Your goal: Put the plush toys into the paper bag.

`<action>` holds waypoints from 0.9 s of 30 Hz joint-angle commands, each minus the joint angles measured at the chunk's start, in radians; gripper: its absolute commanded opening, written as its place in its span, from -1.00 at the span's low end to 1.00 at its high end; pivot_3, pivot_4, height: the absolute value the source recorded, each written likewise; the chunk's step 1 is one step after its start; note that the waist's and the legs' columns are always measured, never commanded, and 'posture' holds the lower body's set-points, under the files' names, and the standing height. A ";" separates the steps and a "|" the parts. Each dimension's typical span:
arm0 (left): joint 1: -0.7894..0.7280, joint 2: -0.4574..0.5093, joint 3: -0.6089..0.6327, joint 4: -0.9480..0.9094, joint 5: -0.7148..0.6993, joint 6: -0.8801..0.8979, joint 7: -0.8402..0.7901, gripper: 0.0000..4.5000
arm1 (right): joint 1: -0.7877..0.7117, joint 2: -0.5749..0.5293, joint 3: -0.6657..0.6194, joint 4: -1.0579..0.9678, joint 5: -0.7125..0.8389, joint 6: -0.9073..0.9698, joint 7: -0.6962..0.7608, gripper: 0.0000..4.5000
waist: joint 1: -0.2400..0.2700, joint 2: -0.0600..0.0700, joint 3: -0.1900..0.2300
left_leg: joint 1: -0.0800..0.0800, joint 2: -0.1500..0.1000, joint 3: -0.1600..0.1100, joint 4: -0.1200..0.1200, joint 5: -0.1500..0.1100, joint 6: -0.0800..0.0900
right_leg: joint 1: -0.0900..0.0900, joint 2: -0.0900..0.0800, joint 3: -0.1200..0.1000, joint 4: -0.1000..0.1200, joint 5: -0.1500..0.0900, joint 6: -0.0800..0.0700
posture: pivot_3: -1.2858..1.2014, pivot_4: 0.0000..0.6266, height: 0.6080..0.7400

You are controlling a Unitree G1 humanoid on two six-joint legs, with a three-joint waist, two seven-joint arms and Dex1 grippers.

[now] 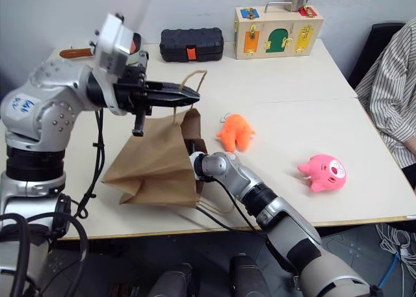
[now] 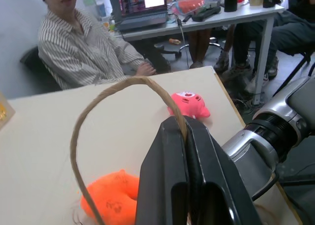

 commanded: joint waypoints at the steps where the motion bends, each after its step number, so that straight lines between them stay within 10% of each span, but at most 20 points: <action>1: -0.041 0.035 -0.022 0.000 0.051 -0.084 -0.072 -1.00 | -0.007 -0.043 -0.033 0.118 -0.078 0.106 -0.087 -0.99 | 0.001 0.000 0.000 | 0.000 0.000 0.000 0.000 0.000 0.000 | 0.000 0.000 0.000 0.000 0.000 0.000 | 0.03 -0.52 1.00; 27: -0.135 0.000 0.008 0.085 0.141 -0.207 -0.059 -1.00 | -0.006 -0.040 -0.062 0.191 -0.107 0.131 -0.151 -0.99 | 0.000 0.000 0.000 | -0.001 0.000 -0.001 -0.001 0.000 0.000 | -0.001 0.000 0.000 0.000 0.000 0.000 | 0.03 -0.52 1.00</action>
